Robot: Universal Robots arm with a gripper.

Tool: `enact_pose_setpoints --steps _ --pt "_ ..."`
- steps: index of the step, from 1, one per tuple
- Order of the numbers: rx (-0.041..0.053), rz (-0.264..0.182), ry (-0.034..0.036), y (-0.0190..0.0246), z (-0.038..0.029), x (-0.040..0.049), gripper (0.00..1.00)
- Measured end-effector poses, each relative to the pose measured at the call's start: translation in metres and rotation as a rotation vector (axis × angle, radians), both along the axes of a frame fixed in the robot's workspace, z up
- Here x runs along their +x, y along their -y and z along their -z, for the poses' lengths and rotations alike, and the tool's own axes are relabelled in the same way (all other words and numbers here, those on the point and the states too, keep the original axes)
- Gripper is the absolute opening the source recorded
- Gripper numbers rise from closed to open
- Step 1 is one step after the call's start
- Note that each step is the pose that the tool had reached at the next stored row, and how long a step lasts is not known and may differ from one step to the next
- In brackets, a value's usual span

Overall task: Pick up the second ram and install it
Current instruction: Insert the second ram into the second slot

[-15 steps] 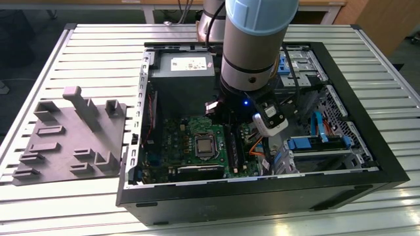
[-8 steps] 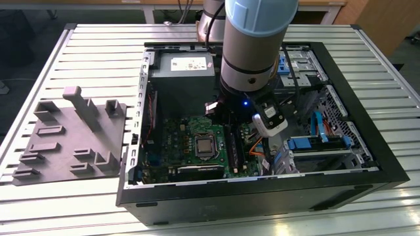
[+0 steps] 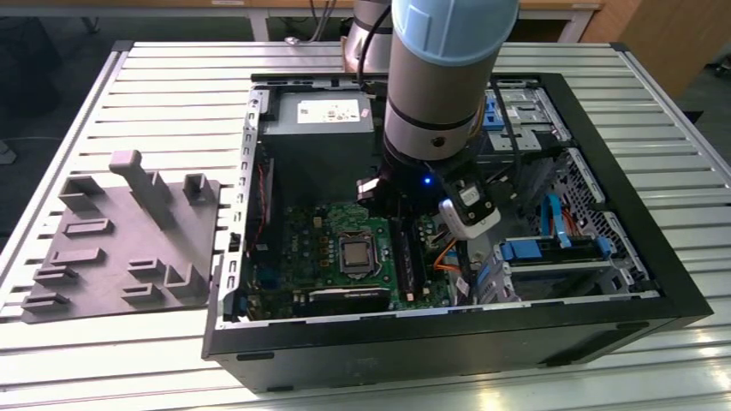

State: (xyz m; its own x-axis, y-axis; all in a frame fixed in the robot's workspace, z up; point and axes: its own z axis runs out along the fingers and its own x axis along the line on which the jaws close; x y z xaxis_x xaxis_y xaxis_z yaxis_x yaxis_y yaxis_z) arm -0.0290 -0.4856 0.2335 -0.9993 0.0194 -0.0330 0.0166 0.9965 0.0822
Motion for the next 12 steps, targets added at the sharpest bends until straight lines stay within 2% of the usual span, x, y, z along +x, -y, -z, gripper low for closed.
enact_pose_setpoints --steps 12 --pt "0.0000 0.000 0.0000 0.0000 0.0007 -0.0001 0.11"
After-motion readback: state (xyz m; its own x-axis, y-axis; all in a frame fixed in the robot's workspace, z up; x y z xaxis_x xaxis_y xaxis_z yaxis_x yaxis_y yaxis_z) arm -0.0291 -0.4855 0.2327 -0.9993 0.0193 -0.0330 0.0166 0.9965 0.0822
